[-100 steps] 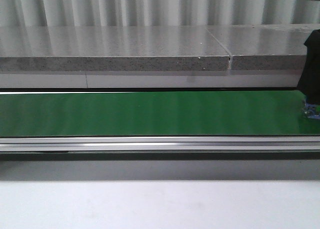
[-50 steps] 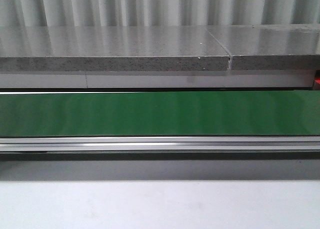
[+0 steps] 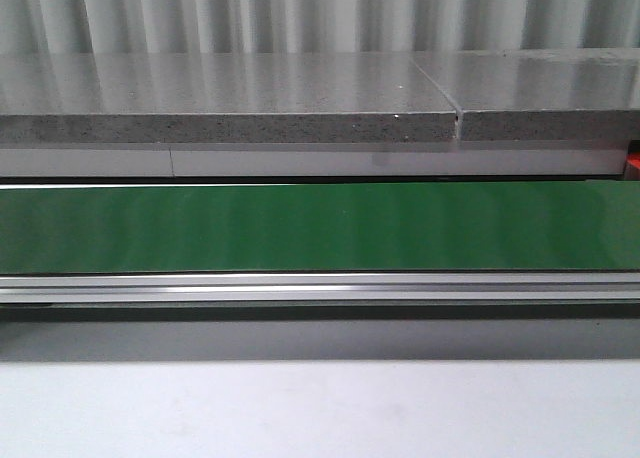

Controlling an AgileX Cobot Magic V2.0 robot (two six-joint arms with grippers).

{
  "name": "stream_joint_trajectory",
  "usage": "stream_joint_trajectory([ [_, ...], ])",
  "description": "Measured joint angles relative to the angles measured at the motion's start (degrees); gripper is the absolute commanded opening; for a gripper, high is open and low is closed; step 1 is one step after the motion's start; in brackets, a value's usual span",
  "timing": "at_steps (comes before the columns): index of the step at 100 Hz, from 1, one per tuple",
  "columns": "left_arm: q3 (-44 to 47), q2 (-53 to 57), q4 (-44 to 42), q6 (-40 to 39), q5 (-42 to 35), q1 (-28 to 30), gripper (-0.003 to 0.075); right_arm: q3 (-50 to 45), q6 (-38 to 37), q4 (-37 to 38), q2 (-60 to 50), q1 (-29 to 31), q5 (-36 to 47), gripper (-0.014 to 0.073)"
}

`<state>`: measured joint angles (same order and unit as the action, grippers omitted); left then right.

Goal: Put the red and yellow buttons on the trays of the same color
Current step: 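Lower the yellow button into the yellow tray and open the right gripper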

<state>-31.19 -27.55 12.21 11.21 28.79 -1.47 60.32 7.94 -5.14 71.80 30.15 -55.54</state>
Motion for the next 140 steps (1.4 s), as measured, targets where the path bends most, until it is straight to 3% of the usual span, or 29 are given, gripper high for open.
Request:
stream_joint_trajectory([
  [62,0.0,0.0,0.0,0.0,0.0,0.0,-0.002,-17.32,-2.12,0.97,0.0,2.12,13.85,0.0164],
  [140,0.0,0.0,0.0,0.0,0.0,0.0,-0.002,-18.41,-4.17,1.23,10.2,3.31,23.27,0.0164],
])
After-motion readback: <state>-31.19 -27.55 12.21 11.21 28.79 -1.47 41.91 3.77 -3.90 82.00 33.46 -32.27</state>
